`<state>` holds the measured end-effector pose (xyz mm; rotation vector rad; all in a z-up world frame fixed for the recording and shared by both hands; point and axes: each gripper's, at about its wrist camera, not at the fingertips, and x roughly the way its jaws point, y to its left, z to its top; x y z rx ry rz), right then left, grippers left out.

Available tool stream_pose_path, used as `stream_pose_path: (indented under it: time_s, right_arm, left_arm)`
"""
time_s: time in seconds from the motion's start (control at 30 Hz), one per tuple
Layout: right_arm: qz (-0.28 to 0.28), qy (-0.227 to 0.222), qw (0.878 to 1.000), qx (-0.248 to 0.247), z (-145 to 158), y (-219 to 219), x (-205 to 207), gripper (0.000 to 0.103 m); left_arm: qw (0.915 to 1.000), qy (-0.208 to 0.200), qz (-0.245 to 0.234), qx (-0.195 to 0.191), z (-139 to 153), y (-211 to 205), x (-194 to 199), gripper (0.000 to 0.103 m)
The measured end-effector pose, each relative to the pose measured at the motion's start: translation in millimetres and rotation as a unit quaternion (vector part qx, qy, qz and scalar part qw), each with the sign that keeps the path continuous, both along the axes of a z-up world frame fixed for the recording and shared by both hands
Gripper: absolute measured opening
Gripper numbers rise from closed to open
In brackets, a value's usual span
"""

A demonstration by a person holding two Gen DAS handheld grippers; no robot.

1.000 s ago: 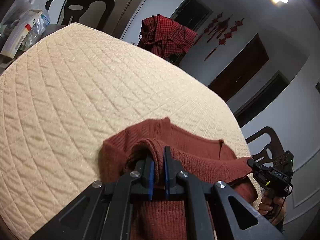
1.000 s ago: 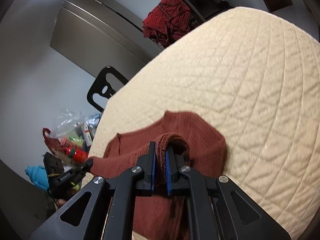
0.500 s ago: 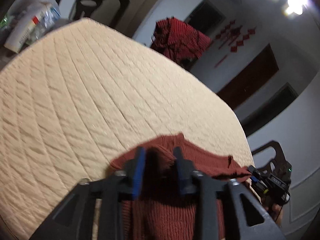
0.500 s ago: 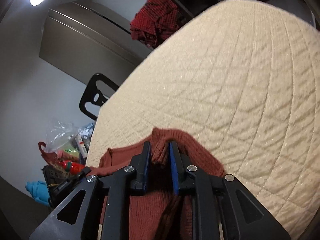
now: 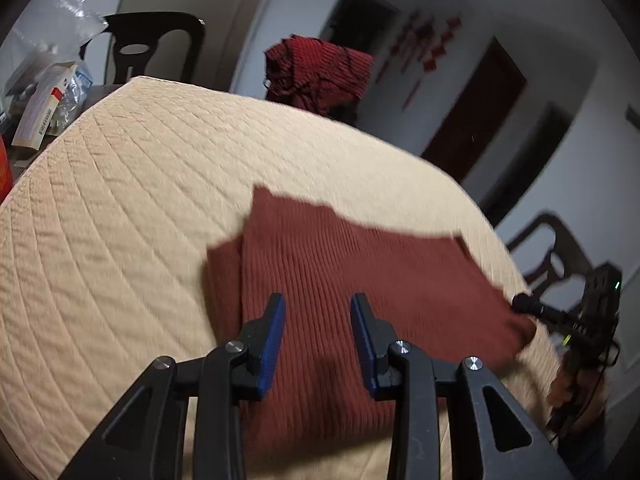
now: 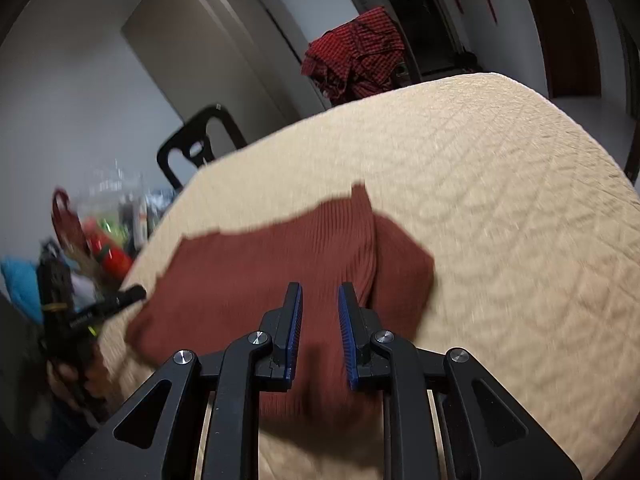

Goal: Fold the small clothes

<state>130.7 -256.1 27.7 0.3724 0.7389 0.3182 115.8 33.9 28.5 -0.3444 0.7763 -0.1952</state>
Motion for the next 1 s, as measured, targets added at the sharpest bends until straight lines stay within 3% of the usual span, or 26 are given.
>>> stream_pose_path:
  time_s: [0.2,0.23,0.53,0.67,0.77,0.87,1.0]
  right_arm:
    - [-0.003,0.017,0.998,-0.059,-17,6,-22,0.018]
    - [-0.013,0.024,0.997,-0.07,-21,5,-20,0.013]
    - [-0.017,0.003,0.998,-0.065,-8,7,-43,0.012]
    - [-0.023,0.027,0.996,-0.083,-23,9,-41,0.01]
    - [-0.03,0.024,0.995,-0.091,-15,10,-42,0.01]
    - [-0.008,-0.002,0.995,-0.102,1,30,-46,0.01]
    - [0.044,-0.009,0.994,-0.097,0,68,-40,0.01]
  left_arm:
    - [0.9985,0.005,-0.016,0.052,-15,-12,-16,0.036]
    - [0.9985,0.006,-0.017,0.052,-16,-12,-15,0.036]
    - [0.9981,-0.004,-0.008,0.06,-5,-10,-31,0.036]
    - [0.9974,0.005,-0.002,0.072,-13,-12,-33,0.036]
    - [0.9967,0.009,0.003,0.081,-8,-18,-34,0.036]
    - [0.9957,-0.005,-0.006,0.092,3,-32,-38,0.036]
    - [0.995,-0.015,-0.04,0.091,7,-66,-33,0.036]
